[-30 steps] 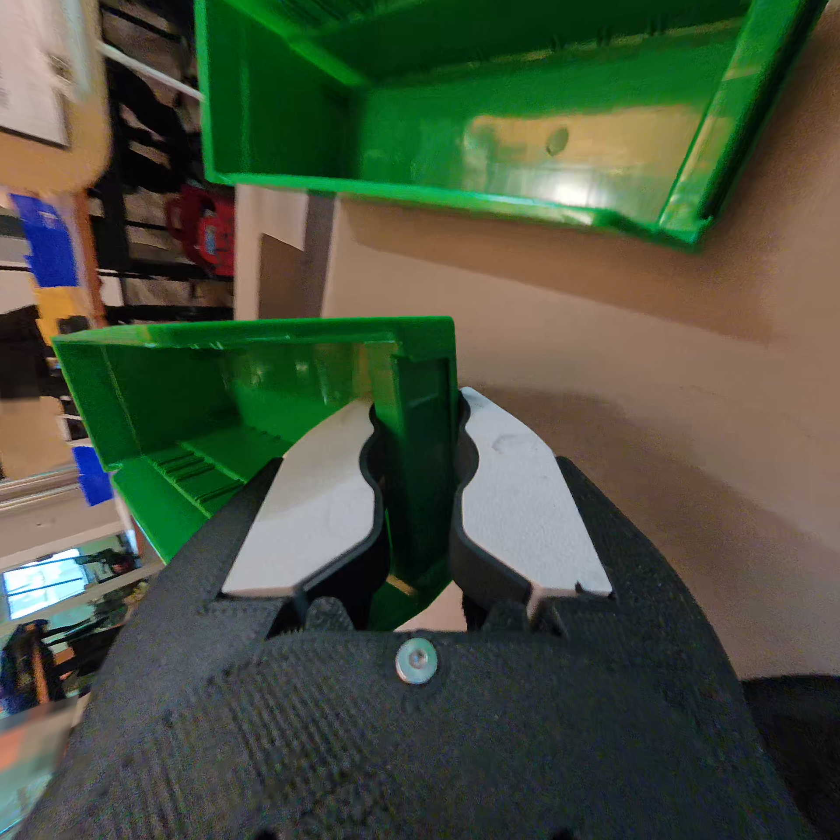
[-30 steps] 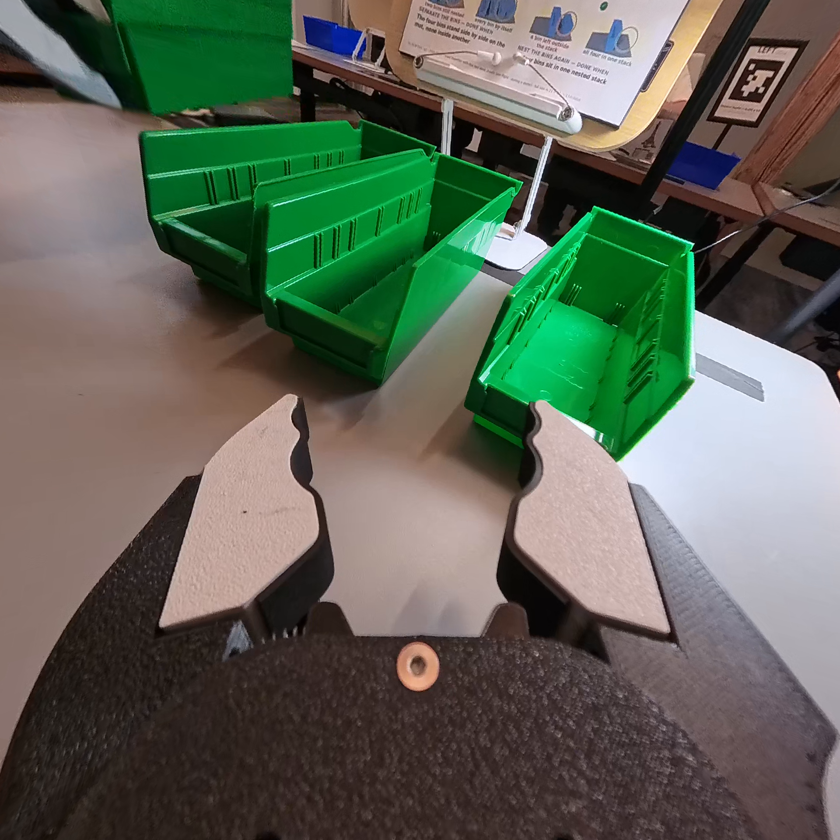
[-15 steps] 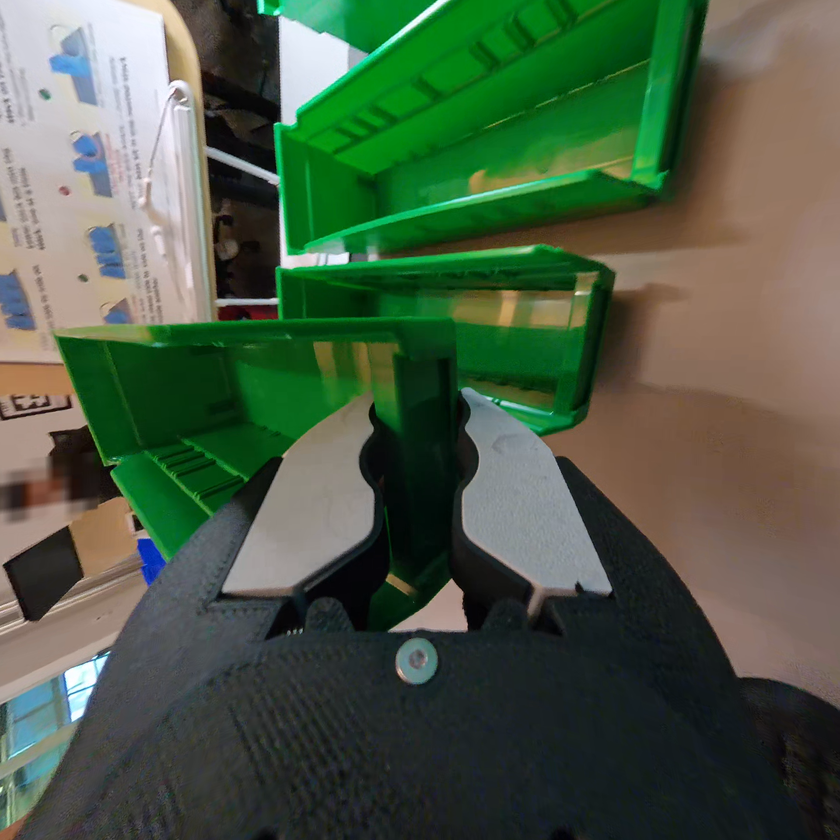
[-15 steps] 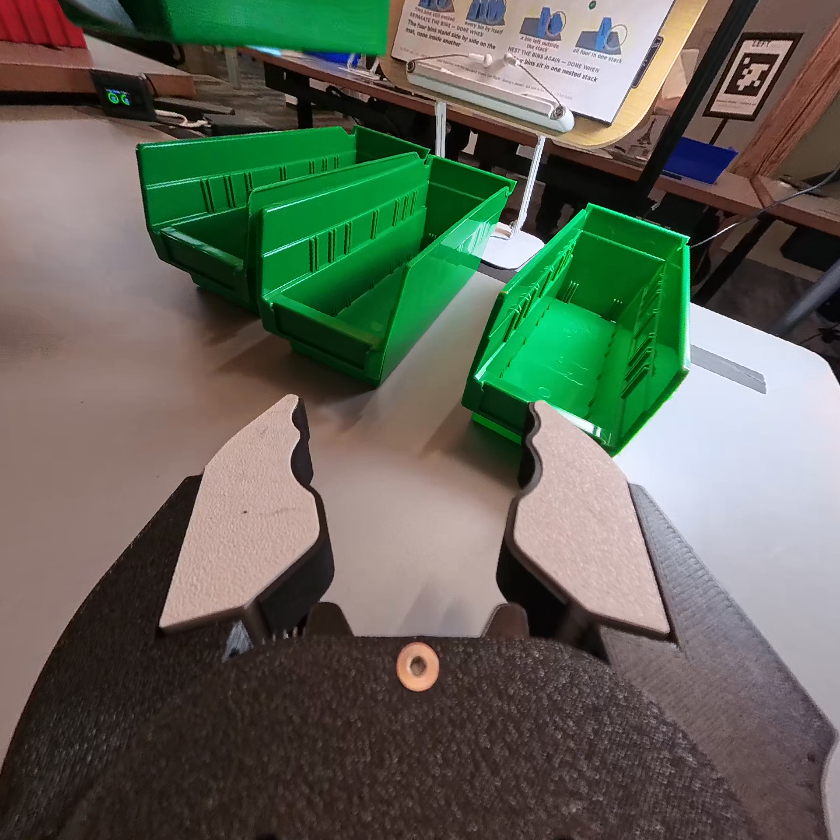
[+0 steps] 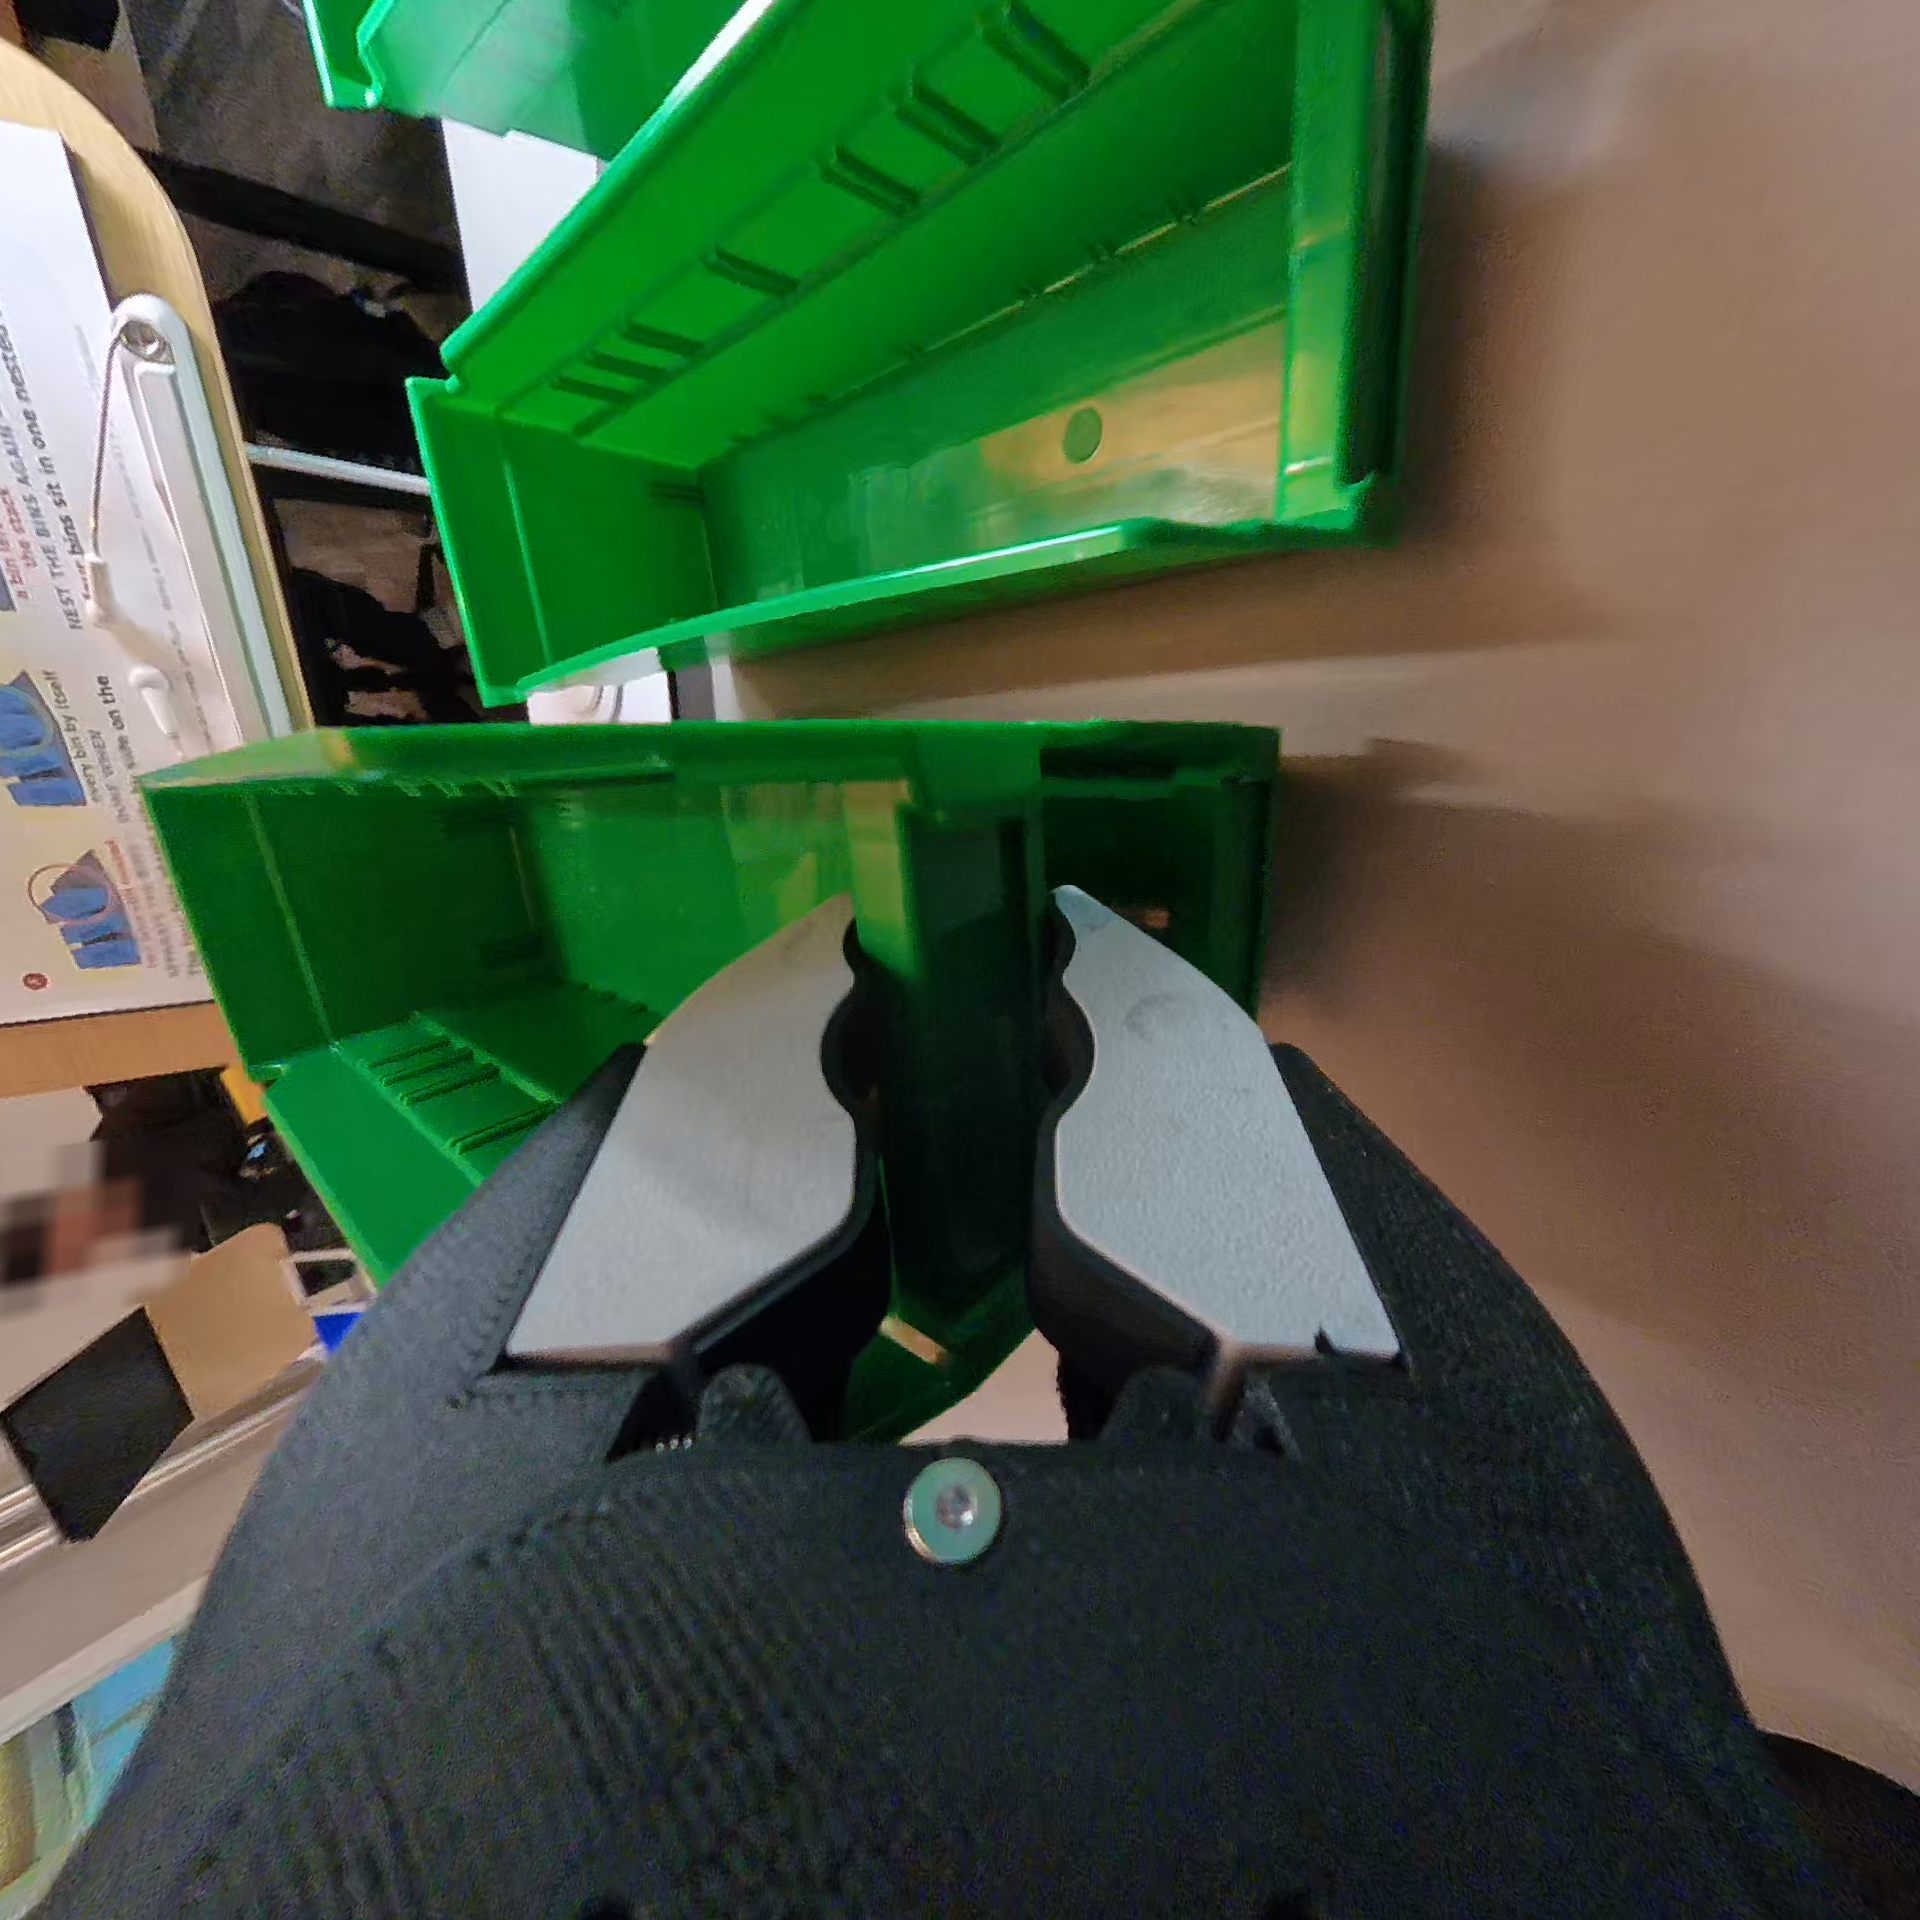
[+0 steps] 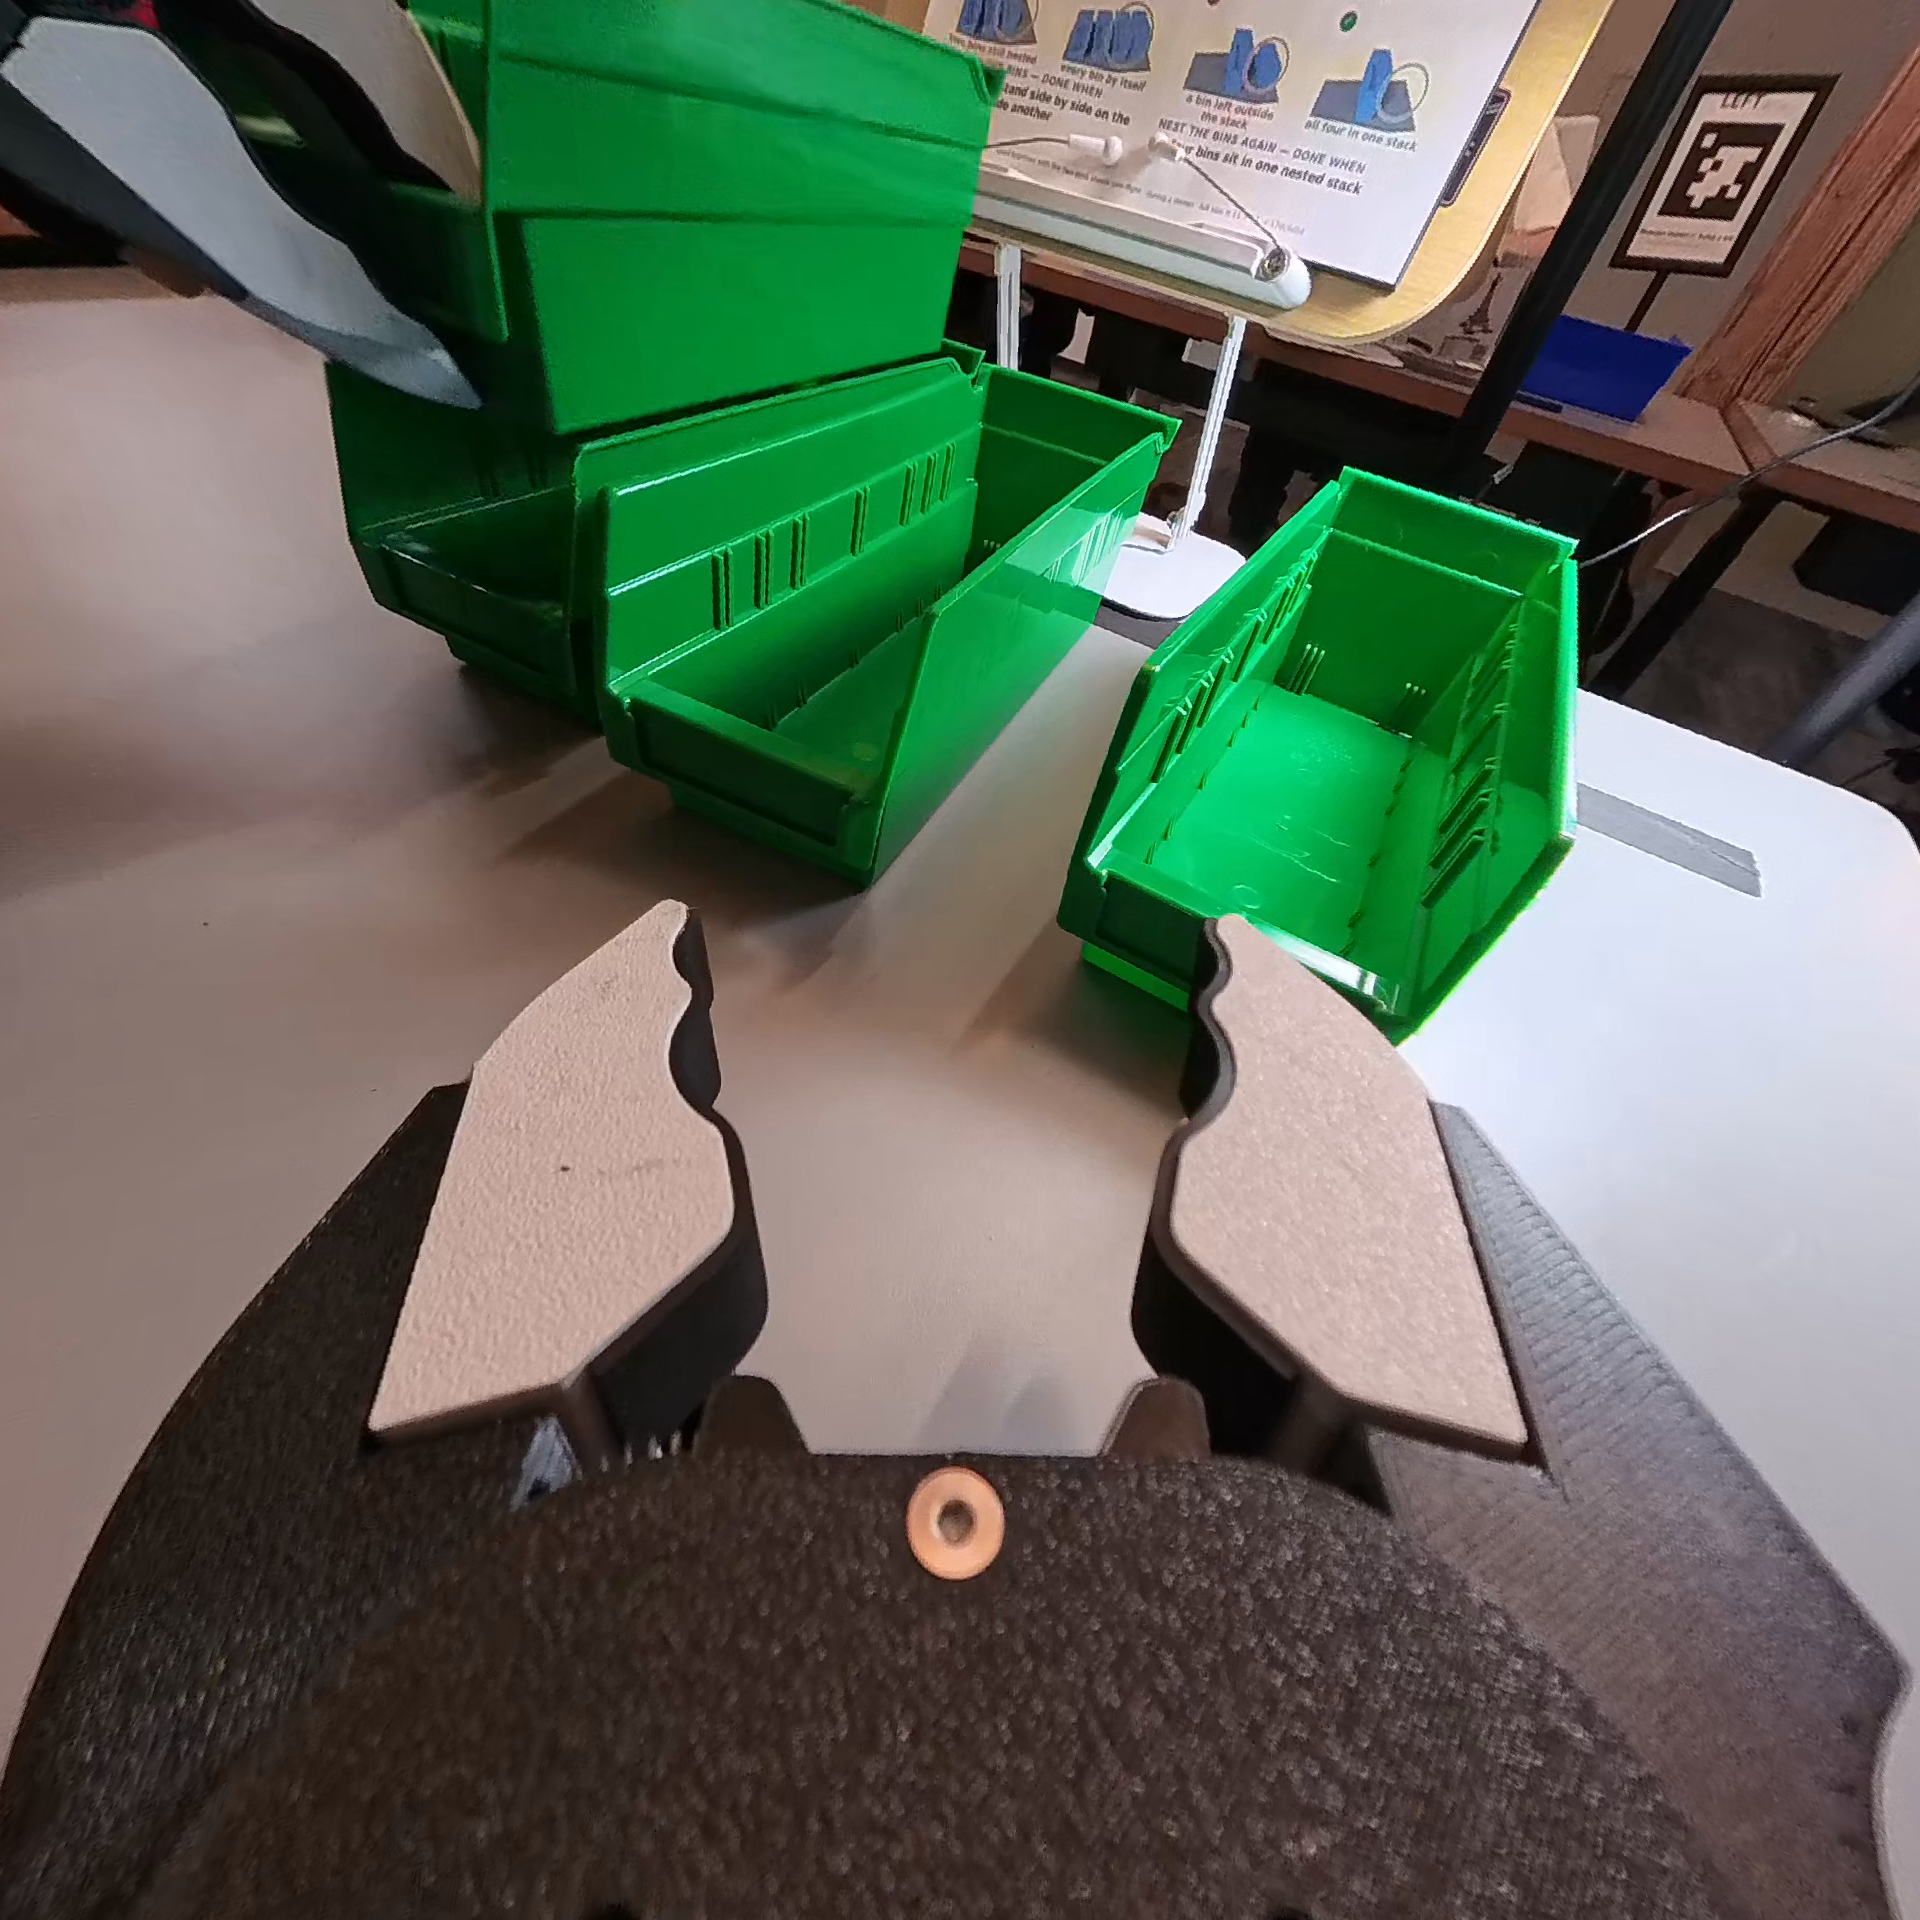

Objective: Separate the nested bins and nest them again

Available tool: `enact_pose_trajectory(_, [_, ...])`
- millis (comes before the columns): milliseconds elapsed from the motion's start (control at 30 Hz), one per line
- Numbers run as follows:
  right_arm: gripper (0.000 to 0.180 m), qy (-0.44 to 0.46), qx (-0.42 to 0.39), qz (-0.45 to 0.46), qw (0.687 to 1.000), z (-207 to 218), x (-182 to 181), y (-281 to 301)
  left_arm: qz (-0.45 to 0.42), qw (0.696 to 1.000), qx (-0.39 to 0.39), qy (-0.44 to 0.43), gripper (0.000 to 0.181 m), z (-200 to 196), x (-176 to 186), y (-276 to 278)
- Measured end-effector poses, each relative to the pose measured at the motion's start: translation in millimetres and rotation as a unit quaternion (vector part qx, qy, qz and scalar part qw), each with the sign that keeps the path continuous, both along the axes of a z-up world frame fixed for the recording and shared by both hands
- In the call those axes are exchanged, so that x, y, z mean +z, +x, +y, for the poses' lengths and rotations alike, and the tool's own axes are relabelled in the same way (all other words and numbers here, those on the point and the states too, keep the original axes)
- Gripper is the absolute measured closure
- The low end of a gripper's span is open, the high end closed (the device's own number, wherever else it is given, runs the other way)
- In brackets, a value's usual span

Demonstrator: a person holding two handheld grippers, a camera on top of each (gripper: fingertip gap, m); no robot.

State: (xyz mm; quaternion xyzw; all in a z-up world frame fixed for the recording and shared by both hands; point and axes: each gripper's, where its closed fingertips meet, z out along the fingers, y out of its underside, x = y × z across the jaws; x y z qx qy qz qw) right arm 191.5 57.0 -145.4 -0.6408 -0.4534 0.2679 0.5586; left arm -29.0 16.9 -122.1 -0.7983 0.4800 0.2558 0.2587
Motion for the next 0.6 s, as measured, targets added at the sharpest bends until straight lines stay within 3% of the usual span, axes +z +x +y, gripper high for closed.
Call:
enact_pose_trajectory(400, [0.094, -0.002, 0.002, -0.001, 1.000, -0.3, -1.1, -0.3, -0.022, 0.999, -0.008, -0.028, 0.151, -4.1, -45.5, -2.6])
enact_pose_trajectory(600, [0.094, -0.002, 0.004, -0.003, 1.000, -0.9, -2.2, -0.7, -0.022, 1.000, -0.003, -0.004, 0.150, -0.4, -51.5, -5.2])
